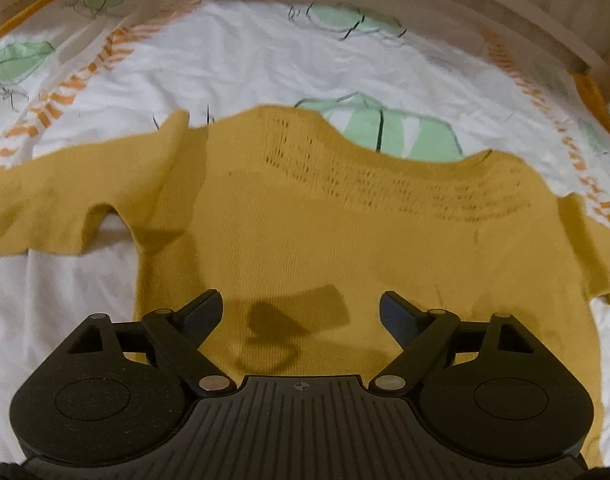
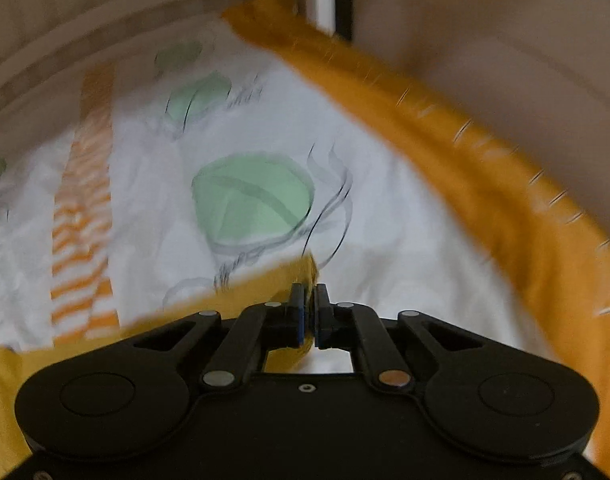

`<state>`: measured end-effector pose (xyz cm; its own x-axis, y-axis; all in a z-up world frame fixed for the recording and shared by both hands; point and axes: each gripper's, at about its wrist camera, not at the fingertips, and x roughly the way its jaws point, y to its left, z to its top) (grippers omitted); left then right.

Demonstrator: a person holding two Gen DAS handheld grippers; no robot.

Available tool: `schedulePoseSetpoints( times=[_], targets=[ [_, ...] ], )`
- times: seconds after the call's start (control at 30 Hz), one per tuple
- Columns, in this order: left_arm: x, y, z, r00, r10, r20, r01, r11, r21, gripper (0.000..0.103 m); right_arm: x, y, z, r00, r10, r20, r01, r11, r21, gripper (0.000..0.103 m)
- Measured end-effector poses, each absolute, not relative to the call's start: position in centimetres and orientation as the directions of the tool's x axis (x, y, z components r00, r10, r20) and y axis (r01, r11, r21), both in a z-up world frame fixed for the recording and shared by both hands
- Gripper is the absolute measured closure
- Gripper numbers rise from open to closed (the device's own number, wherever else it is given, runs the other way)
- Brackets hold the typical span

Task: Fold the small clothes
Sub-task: 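Carry the held sleeve across the sweater body with the right tool, then release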

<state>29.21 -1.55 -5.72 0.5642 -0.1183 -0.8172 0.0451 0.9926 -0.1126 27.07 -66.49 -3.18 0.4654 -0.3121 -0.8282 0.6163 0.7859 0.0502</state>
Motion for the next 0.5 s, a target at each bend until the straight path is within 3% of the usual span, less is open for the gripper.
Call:
schedulePoseSetpoints(
  times=[0.13, 0.23, 0.5],
  targets=[
    [29.2, -1.3, -4.4, 0.58, -0.131, -0.804, 0.056, 0.991, -0.121, 0.017, 26.8, -66.3, 1.3, 0.475, -0.395, -0.787, 0.655, 0.756, 0.016, 0.093],
    [29.2, -1.1, -3.6, 0.587, -0.132, -0.798, 0.063, 0.991, -0.117, 0.017, 27.5, -64.9, 3.9, 0.512, -0.381, -0.77, 0.634, 0.772, 0.04, 0.093],
    [29.2, 0.4, -1.8, 0.588, -0.145, -0.796, 0.091, 0.989, -0.112, 0.017, 30.9, -55.9, 7.7, 0.638, -0.176, -0.75, 0.459, 0.868, 0.187, 0.092]
  ],
)
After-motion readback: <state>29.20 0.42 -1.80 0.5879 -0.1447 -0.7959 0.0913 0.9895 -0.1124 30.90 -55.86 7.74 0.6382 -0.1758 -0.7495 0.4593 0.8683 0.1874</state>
